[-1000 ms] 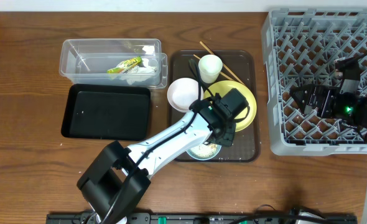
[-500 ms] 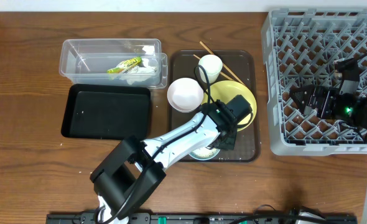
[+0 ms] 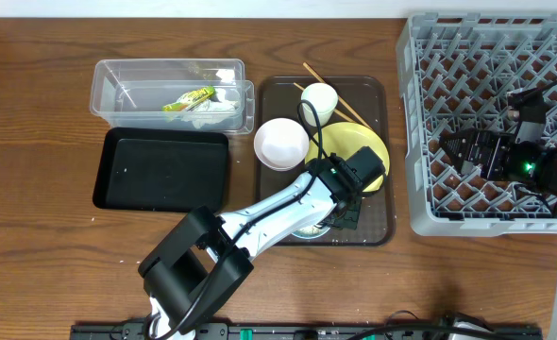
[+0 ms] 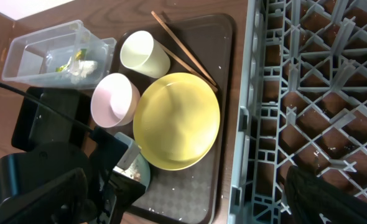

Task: Sort waste into correct bins and load items into the dishwasher rack
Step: 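Grasp the rim of the light-blue bowl with the left gripper, then move the blue bowl over the black tray and tip out the rice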

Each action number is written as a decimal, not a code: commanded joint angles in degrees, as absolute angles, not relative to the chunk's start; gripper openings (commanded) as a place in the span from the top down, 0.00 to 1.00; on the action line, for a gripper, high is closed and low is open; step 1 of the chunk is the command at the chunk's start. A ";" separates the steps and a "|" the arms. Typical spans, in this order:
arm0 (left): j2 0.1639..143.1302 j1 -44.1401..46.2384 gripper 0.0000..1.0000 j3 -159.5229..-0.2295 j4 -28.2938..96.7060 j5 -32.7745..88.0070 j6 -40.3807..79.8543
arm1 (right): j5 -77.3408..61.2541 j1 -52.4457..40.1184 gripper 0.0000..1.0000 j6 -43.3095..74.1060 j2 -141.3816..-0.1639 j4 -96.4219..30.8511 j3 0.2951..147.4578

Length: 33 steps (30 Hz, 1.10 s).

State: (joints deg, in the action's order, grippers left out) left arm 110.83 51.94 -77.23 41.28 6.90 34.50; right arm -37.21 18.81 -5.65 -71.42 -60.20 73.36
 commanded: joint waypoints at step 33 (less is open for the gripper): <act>87.85 32.10 0.94 -79.68 55.59 12.82 21.26 | -37.30 19.44 0.01 -5.87 -71.16 -60.03 74.56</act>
